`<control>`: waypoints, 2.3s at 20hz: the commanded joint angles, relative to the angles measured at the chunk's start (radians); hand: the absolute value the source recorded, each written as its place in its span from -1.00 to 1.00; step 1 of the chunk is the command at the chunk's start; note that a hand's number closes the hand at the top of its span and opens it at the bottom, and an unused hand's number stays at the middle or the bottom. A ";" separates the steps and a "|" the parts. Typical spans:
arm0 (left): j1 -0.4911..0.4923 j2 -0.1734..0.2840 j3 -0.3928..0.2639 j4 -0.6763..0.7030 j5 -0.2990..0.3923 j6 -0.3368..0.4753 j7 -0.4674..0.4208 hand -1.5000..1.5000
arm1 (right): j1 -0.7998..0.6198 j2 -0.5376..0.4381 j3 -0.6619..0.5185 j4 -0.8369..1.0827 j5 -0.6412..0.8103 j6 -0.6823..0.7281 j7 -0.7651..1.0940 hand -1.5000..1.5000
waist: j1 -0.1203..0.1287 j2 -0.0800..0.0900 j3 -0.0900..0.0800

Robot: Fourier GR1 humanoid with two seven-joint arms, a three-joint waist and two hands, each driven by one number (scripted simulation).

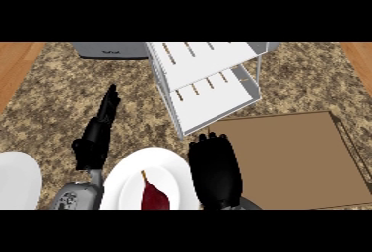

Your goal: Pick the squash from the tray and place it in the tiered basket

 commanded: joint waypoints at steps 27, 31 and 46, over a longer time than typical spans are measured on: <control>0.054 0.005 -0.024 -0.024 0.003 0.002 -0.027 0.00 | -0.829 0.006 -0.464 0.258 -0.501 -0.062 0.306 1.00 | 0.005 0.003 0.001; -0.030 -0.017 -0.013 0.004 -0.001 0.022 0.014 0.00 | -0.836 -0.015 -0.482 0.348 -0.448 -0.091 0.211 1.00 | -0.005 0.004 0.001; -0.040 0.024 0.024 0.010 0.011 -0.001 0.024 0.00 | -0.799 -0.020 -0.697 0.692 -0.487 -0.360 0.002 -1.00 | -0.002 0.007 0.001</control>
